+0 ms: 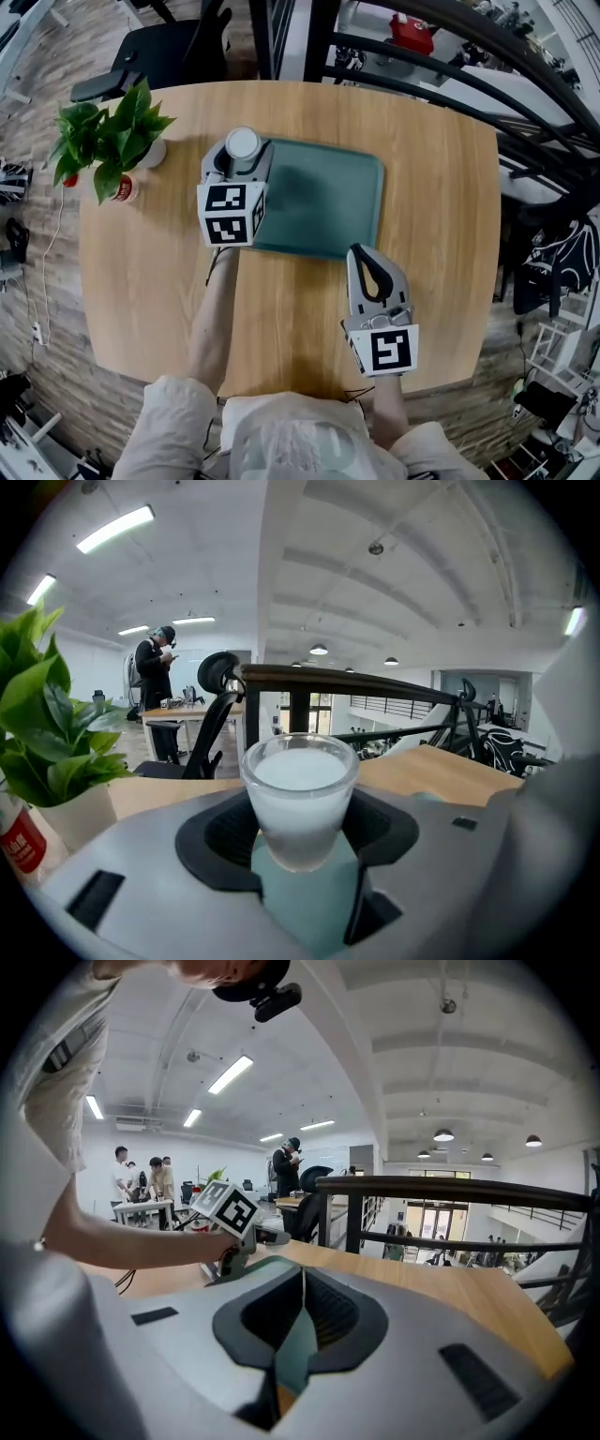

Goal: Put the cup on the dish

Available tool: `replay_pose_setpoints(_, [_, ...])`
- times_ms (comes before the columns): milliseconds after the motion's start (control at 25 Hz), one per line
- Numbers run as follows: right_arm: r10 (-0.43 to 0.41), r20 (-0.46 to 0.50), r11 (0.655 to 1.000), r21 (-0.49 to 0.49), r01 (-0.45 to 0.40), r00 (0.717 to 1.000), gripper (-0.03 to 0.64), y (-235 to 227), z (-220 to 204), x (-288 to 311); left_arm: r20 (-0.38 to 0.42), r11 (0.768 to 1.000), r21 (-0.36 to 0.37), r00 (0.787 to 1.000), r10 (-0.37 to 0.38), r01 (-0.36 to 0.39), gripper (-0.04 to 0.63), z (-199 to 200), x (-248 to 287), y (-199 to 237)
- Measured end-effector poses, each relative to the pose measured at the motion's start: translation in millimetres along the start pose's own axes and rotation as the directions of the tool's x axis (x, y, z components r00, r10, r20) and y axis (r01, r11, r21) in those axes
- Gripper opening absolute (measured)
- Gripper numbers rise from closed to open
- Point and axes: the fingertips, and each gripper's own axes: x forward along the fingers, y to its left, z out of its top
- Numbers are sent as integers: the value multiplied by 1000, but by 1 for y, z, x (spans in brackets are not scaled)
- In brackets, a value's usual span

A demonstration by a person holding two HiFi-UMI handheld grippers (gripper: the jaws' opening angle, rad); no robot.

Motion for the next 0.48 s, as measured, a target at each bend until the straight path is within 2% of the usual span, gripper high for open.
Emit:
replay_pose_setpoints(200, [-4,-43,1000,-4,4,999,21,2,-16,2,-80,1000,-11,997,12,-13,258,-31,24,5])
replay_pose_setpoints(360, [-45,-97,994,-100,35,994,21,-4,-30,1,-117,1000,-3,993,16,-16,258,-47,31,6])
replay_pose_setpoints(480, [-32,-107,988,-155,15,994,21,0,-32,1,-137,999,34,990,26,-21,258,-54,34,6])
